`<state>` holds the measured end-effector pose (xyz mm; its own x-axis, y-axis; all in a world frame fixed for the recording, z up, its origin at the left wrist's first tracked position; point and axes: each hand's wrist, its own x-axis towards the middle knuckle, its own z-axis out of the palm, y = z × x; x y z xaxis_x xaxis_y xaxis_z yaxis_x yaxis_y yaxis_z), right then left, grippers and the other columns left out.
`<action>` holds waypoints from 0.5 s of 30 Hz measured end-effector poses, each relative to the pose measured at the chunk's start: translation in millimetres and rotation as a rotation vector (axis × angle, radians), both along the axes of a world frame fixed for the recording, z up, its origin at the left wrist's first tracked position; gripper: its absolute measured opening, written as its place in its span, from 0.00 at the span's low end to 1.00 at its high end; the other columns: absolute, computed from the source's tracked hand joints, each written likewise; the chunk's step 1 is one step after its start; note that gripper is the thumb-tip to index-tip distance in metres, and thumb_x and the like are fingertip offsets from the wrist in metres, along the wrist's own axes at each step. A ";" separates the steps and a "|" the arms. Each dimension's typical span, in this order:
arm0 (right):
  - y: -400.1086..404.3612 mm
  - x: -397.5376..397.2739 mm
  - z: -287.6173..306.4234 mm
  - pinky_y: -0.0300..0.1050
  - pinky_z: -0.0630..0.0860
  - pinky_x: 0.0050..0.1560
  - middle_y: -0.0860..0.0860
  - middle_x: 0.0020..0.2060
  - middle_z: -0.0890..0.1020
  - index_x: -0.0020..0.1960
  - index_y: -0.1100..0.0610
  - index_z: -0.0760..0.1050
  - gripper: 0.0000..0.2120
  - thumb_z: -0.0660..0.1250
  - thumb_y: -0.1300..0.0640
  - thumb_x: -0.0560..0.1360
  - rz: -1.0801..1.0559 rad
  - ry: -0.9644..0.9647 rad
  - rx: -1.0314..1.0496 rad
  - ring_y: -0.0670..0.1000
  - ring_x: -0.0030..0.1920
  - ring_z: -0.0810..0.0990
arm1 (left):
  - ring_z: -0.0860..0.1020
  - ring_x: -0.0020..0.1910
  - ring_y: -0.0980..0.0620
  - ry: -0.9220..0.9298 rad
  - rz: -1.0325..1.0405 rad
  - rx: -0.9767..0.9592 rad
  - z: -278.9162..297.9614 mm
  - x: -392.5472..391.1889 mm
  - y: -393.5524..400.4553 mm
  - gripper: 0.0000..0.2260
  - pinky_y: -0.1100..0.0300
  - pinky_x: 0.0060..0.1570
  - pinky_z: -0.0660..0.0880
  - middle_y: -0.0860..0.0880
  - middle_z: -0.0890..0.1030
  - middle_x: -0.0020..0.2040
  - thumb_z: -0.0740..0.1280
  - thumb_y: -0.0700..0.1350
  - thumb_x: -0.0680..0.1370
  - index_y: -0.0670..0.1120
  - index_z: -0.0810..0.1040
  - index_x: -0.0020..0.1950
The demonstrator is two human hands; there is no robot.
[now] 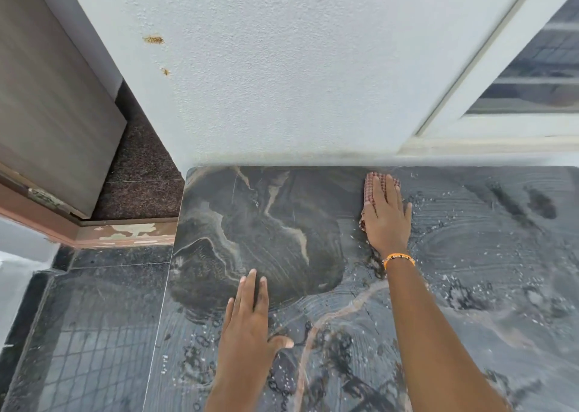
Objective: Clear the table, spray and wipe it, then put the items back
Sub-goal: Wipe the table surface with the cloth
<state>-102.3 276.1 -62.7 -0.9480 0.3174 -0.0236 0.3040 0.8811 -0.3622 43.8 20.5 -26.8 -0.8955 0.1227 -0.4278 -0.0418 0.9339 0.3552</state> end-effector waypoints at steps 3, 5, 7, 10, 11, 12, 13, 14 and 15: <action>-17.1 23.5 -2.2 0.57 0.45 0.74 0.51 0.77 0.51 0.76 0.50 0.51 0.27 0.51 0.50 0.79 -0.008 -0.005 -0.004 0.53 0.77 0.49 | 0.34 0.75 0.53 0.011 -0.016 -0.015 4.5 0.9 0.2 0.45 0.57 0.73 0.38 0.52 0.30 0.75 0.63 0.60 0.74 0.48 0.27 0.68; -43.2 33.1 0.2 0.57 0.46 0.74 0.52 0.77 0.51 0.76 0.51 0.51 0.30 0.47 0.47 0.76 0.067 -0.010 -0.002 0.54 0.77 0.49 | 0.34 0.75 0.53 0.009 -0.013 -0.012 6.1 0.8 1.1 0.45 0.56 0.73 0.38 0.53 0.29 0.73 0.64 0.60 0.74 0.48 0.28 0.68; -78.5 40.5 3.6 0.57 0.47 0.74 0.51 0.77 0.51 0.76 0.50 0.50 0.31 0.42 0.45 0.74 0.223 -0.013 -0.015 0.54 0.77 0.48 | 0.34 0.75 0.52 0.011 -0.007 -0.024 4.6 0.0 1.5 0.47 0.55 0.73 0.38 0.54 0.28 0.72 0.64 0.60 0.73 0.47 0.30 0.72; -130.2 62.9 4.4 0.54 0.44 0.75 0.49 0.77 0.49 0.76 0.47 0.49 0.30 0.44 0.47 0.75 0.533 -0.031 -0.044 0.51 0.77 0.45 | 0.30 0.72 0.51 0.029 0.000 -0.096 2.2 4.1 -2.1 0.49 0.51 0.73 0.36 0.49 0.30 0.75 0.61 0.65 0.71 0.44 0.29 0.72; -139.3 71.5 4.9 0.53 0.42 0.75 0.48 0.77 0.49 0.76 0.47 0.49 0.29 0.45 0.48 0.75 0.631 -0.035 -0.045 0.50 0.77 0.44 | 0.28 0.70 0.51 0.031 0.026 -0.112 1.4 7.1 -5.4 0.50 0.51 0.72 0.36 0.48 0.29 0.74 0.59 0.67 0.71 0.43 0.27 0.71; -140.8 79.8 5.8 0.53 0.40 0.75 0.47 0.77 0.48 0.76 0.47 0.49 0.28 0.47 0.48 0.76 0.696 -0.035 -0.041 0.48 0.77 0.43 | 0.27 0.69 0.51 0.034 0.046 -0.125 1.2 8.9 -9.5 0.50 0.50 0.72 0.35 0.47 0.28 0.72 0.57 0.69 0.70 0.43 0.26 0.69; -134.6 87.2 6.0 0.52 0.38 0.75 0.45 0.77 0.47 0.76 0.46 0.49 0.28 0.47 0.48 0.76 0.729 -0.037 -0.043 0.46 0.76 0.42 | 0.27 0.69 0.50 0.037 0.060 -0.139 1.8 10.1 -13.8 0.50 0.50 0.71 0.34 0.46 0.26 0.71 0.56 0.70 0.68 0.42 0.26 0.68; -123.3 94.3 5.9 0.52 0.37 0.75 0.43 0.76 0.46 0.76 0.45 0.48 0.27 0.48 0.48 0.77 0.739 -0.040 -0.045 0.44 0.76 0.41 | 0.27 0.69 0.49 0.031 0.075 -0.148 2.7 10.4 -18.5 0.51 0.50 0.71 0.34 0.46 0.25 0.70 0.55 0.71 0.67 0.42 0.25 0.68; -108.4 102.0 4.0 0.52 0.37 0.75 0.42 0.76 0.46 0.76 0.44 0.48 0.27 0.47 0.48 0.77 0.717 -0.035 -0.041 0.43 0.76 0.41 | 0.27 0.69 0.49 0.026 0.093 -0.140 2.7 9.4 -22.7 0.51 0.50 0.71 0.34 0.45 0.25 0.69 0.55 0.71 0.66 0.42 0.25 0.67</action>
<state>-0.3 167.7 -58.7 -0.9214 -0.3846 -0.0562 -0.3323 0.8543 -0.3996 53.2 -2.2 -24.0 -0.9112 -0.0201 -0.4114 -0.1226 0.9668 0.2241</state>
